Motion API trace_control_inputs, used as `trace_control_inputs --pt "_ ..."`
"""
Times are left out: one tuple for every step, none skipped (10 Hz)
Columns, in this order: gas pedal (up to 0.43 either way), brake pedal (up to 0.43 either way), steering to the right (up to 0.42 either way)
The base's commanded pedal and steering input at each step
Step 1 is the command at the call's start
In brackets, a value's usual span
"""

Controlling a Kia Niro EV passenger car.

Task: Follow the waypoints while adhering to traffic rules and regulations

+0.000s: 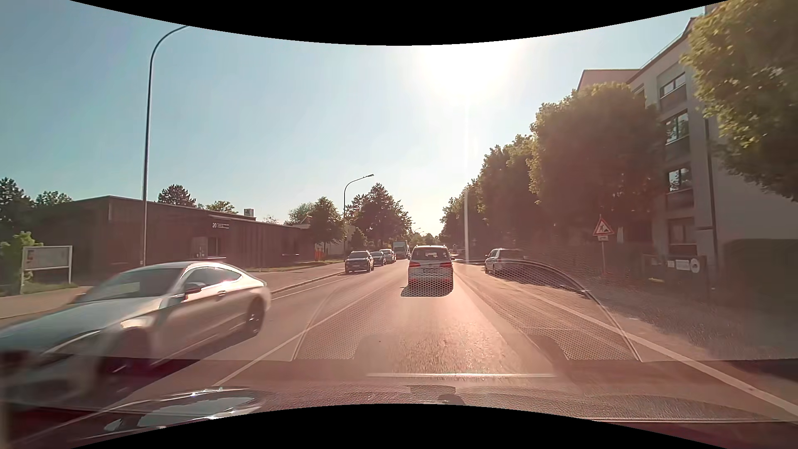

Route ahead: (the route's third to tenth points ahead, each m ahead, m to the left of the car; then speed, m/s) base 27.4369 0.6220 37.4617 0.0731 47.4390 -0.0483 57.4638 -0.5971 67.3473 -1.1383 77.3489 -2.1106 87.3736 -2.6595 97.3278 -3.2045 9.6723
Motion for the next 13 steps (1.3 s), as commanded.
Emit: trace_control_inputs --pt "0.118 0.000 0.010" --pt "0.118 0.006 0.011" --pt "0.118 0.006 0.010" --pt "0.118 0.006 0.010" --pt "0.118 0.006 0.011" --pt "0.118 0.006 0.011" --pt "0.118 0.000 0.010" --pt "0.118 0.006 0.010" --pt "0.118 0.006 0.010" --pt "0.118 0.006 0.010" --pt "0.118 0.006 0.010" --pt "0.118 0.006 0.010" --pt "0.118 0.006 0.011"
